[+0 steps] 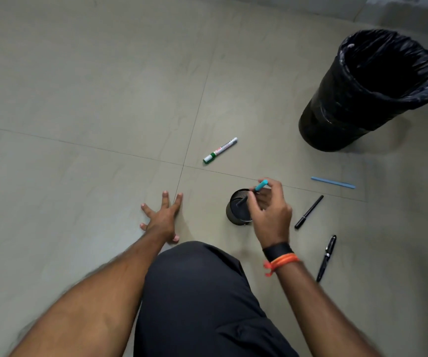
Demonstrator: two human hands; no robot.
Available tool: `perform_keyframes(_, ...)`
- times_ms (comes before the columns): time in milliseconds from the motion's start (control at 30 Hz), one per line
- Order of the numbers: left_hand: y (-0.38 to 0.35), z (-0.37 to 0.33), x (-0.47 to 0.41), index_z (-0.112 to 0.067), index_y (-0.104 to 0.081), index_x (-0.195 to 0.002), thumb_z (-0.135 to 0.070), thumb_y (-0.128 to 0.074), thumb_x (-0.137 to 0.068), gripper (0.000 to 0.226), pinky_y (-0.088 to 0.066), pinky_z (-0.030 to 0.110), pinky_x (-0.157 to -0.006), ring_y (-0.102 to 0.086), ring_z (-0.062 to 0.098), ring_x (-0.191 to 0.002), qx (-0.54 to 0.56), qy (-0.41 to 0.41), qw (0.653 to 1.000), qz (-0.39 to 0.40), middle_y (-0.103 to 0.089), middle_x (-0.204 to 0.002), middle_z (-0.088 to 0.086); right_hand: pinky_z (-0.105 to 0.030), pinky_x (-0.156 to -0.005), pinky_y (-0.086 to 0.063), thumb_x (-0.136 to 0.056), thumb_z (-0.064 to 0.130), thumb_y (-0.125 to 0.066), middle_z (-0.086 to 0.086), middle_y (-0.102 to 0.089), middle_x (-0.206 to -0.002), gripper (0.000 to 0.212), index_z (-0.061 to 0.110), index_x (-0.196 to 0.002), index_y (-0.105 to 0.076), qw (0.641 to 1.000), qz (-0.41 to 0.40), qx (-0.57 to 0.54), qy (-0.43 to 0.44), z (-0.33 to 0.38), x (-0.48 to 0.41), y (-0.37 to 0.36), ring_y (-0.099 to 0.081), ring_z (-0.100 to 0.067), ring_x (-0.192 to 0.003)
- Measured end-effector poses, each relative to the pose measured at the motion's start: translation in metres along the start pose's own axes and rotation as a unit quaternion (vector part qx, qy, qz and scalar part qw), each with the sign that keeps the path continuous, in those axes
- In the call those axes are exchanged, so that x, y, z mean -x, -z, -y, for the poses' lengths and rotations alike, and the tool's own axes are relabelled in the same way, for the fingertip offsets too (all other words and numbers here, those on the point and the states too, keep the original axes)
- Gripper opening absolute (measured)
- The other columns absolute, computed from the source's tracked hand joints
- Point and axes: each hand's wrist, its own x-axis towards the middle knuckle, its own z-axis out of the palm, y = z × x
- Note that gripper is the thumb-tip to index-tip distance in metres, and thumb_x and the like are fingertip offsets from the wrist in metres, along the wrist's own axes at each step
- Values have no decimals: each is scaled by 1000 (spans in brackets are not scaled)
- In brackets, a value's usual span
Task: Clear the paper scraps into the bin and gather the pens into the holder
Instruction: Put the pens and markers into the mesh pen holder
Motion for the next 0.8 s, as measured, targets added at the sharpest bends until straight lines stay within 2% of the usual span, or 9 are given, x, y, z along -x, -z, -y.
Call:
perform_keyframes(200,0,-1,-2,-52,10,-147,-5,-78,-74,123,-18,74,-105,18,51,-141,-31,6,999,-6,28,-157,-11,-34,-83,-58,-82,11,-69,0,-72,-91,31,20,-110,-58,992,87,56,-66,-26,-16,2,-70,-12,-83)
perform_keyframes(267,5,-1,-5,-49,10,-148,-15,-82,-71,124,-17,71,-109,-2,50,-144,-64,8,998,-3,23,-159,-4,-29,-83,-58,-82,7,-67,-3,-73,-95,33,17,-112,-59,990,102,40,-86,-32,-14,4,-69,-11,-83)
perform_keyframes(333,13,-7,-6,-39,-2,-152,-26,-82,-73,113,-23,60,-113,-34,39,-138,-95,5,995,-26,1,-162,7,-24,-80,-57,-82,5,-66,-2,-72,-92,32,15,-113,-61,991,94,25,-88,-36,-13,10,-69,-10,-82)
perform_keyframes(433,31,-24,-5,-22,-39,-146,-34,-75,-80,76,-43,37,-101,-53,27,-123,-42,-27,996,-68,-48,-143,8,-22,-75,-56,-82,4,-67,-2,-69,-85,25,9,-106,-64,994,9,-15,-106,-49,-20,27,-69,-13,-78)
perform_keyframes(533,47,-45,-3,-22,-54,-137,-32,-77,-79,63,-43,32,-98,-55,23,-123,31,-87,992,-82,-58,-136,3,-39,-69,-60,-76,9,-66,-6,-70,-76,15,15,-89,-65,972,-109,-12,-209,-89,-31,55,-69,-23,-67)
perform_keyframes(600,53,-61,1,-23,-57,-133,-30,-77,-79,59,-47,31,-93,-59,22,-117,60,-130,987,-73,-60,-133,3,-46,-67,-60,-67,19,-66,-5,-71,-72,8,20,-74,-61,946,-123,39,-298,-124,-37,71,-70,-29,-66)
perform_keyframes(667,58,-76,6,-24,-60,-129,-30,-77,-80,53,-51,31,-89,-62,19,-110,81,-169,981,-54,-64,-127,3,-40,-72,-59,-65,30,-69,-8,-72,-74,15,18,-68,-60,921,-89,111,-362,-146,-37,79,-71,-33,-72)
perform_keyframes(733,62,-87,13,-23,-62,-126,-31,-75,-81,47,-51,34,-92,-64,17,-107,85,-205,974,-45,-66,-123,2,-29,-71,-51,-72,41,-72,-16,-73,-82,32,10,-73,-67,909,-29,172,-378,-146,-33,78,-70,-36,-84)
perform_keyframes(800,66,-96,20,-23,-63,-125,-32,-74,-83,45,-52,35,-93,-65,16,-105,84,-228,969,-39,-67,-120,2,-30,-68,-46,-75,49,-71,-21,-72,-90,48,1,-81,-70,904,2,193,-381,-144,-33,71,-68,-37,-91)
